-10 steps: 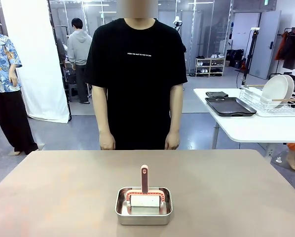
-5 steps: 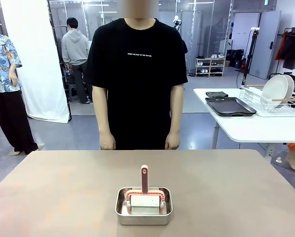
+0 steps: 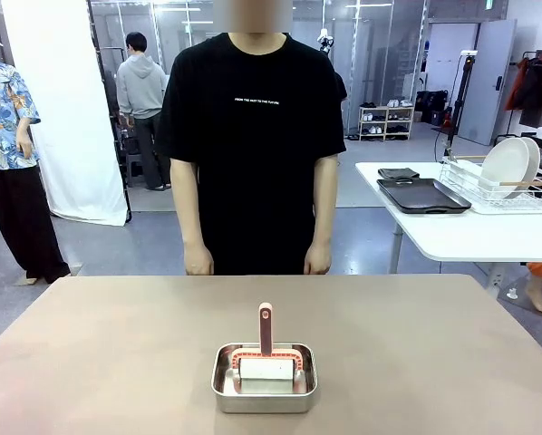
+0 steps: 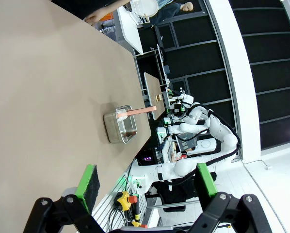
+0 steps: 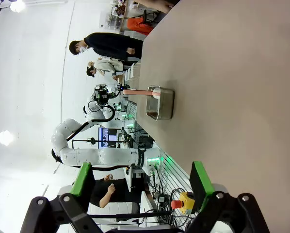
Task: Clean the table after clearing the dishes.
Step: Place the Lint Roller back on top of the Airtight Container.
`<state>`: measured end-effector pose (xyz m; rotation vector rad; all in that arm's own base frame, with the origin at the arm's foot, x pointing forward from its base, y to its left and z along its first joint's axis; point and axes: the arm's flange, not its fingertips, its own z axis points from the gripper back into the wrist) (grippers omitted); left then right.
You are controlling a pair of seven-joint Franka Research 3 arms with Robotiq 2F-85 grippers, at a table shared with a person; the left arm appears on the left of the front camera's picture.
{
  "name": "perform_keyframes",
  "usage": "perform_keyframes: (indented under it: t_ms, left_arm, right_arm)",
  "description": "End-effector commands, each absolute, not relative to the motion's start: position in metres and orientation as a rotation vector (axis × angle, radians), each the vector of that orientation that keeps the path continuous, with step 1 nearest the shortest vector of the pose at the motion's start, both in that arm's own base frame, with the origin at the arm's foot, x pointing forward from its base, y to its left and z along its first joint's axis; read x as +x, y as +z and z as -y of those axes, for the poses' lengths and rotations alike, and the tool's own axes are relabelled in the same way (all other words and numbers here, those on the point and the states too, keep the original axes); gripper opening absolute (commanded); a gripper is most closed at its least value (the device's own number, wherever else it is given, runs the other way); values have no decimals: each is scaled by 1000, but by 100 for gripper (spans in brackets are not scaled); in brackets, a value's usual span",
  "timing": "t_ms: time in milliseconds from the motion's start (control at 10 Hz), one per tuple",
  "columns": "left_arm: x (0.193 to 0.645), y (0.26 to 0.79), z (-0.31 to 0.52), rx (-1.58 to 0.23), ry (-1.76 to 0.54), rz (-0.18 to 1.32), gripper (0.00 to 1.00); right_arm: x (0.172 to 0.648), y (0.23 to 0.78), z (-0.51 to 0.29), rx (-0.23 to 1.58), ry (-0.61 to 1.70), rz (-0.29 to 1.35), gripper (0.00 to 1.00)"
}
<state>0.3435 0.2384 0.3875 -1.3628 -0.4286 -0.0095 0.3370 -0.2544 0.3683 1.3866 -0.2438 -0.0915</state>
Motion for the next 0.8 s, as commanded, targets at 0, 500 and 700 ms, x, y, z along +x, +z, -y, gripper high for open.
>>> perform_keyframes:
  t_ms: [0,500,700]
  left_arm:
    - [340,390,-238,-1363,-9,441,100]
    - [340,390,-238,-1363,-9,441,100]
    - [340,390,-238,-1363,-9,441,100]
  right_arm:
    - [336,371,256,1390,-88,248,100]
    - [336,371,256,1390,-88,248,100]
    - [336,371,256,1390,-88,248,100]
